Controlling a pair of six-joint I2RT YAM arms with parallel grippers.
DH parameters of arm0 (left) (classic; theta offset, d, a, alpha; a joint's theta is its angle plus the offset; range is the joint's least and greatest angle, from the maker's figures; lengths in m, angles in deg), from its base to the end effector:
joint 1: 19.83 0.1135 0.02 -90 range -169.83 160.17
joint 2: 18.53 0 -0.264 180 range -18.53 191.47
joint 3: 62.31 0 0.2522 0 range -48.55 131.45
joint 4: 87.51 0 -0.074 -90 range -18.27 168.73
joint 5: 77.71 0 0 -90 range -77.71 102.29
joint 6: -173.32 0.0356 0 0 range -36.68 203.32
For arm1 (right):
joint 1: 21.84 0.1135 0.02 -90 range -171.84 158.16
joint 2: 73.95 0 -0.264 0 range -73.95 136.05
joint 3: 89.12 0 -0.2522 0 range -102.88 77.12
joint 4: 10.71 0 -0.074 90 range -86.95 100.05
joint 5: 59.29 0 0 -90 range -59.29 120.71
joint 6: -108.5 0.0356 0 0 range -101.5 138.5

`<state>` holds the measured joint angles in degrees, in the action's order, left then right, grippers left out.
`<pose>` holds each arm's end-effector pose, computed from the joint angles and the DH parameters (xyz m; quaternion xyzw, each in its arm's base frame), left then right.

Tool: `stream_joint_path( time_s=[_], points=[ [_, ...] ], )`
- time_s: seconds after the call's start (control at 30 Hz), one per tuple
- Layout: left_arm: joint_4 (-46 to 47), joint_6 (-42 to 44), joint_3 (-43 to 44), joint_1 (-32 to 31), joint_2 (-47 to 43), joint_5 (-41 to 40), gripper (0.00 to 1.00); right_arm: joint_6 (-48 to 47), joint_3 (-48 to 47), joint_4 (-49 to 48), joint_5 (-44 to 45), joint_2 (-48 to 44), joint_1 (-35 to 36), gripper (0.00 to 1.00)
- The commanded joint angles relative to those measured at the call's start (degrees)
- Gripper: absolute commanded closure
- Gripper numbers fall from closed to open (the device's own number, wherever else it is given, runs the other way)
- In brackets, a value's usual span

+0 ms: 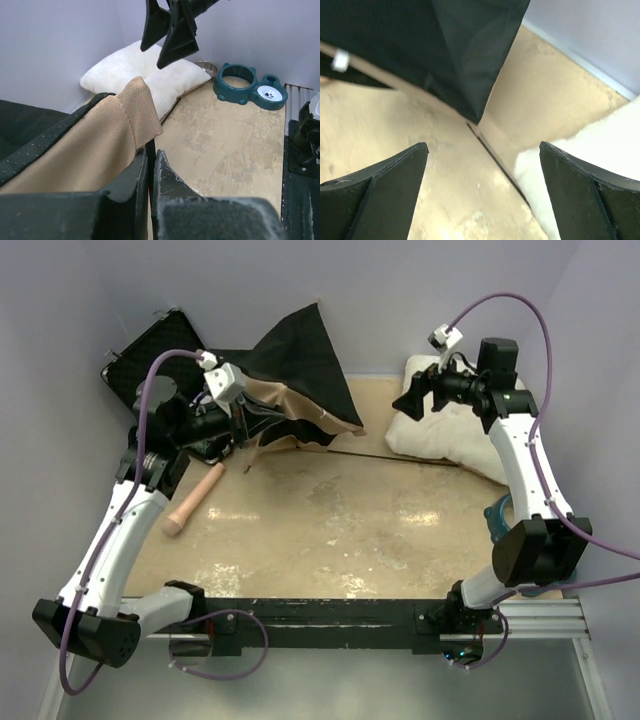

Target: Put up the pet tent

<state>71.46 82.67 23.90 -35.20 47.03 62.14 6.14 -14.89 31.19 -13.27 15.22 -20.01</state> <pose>0.2278 -0.0908 0.4421 0.3770 0.6000 -0.3851 0.5912 0.3470 0.0358 0.4070 -0.2956 0.7526 0.2695 0.5231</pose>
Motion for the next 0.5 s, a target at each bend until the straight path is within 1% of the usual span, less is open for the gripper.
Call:
stream_joint_path(
  time_s=[0.0, 0.07, 0.13, 0.23, 0.33, 0.37, 0.47],
  points=[
    [2.9, 7.2, 5.1, 1.3, -4.6, -0.6, 1.00, -13.7, 1.9, 9.4, -1.0, -5.5, 0.1, 0.02],
    [3.1, 7.2, 8.0, 2.6, -4.1, -0.3, 1.00, -19.4, 2.2, 14.5, -1.5, -5.7, 0.1, 0.02],
    [1.9, 7.5, 11.8, 3.2, -2.9, 1.4, 1.00, -22.8, 3.3, 16.2, -0.9, -5.8, 0.2, 0.02],
    [-1.5, 9.7, 17.8, 3.2, -1.0, 4.7, 1.00, -27.6, 5.3, 17.1, 2.1, -6.0, 0.2, 0.02],
    [-2.7, 10.3, 21.2, 3.2, -0.1, 4.9, 1.00, -31.0, 5.9, 18.0, 3.0, -6.2, 0.4, 0.02],
    [-2.4, 9.8, 21.7, 3.2, 0.3, 4.1, 1.00, -31.2, 5.8, 18.4, 3.2, -6.1, 0.4, 0.02],
    [3.2, 2.6, 20.5, 3.2, 0.6, -1.4, 1.00, -29.5, 4.1, 18.4, 1.9, -6.1, 0.4, 0.02]
  ],
)
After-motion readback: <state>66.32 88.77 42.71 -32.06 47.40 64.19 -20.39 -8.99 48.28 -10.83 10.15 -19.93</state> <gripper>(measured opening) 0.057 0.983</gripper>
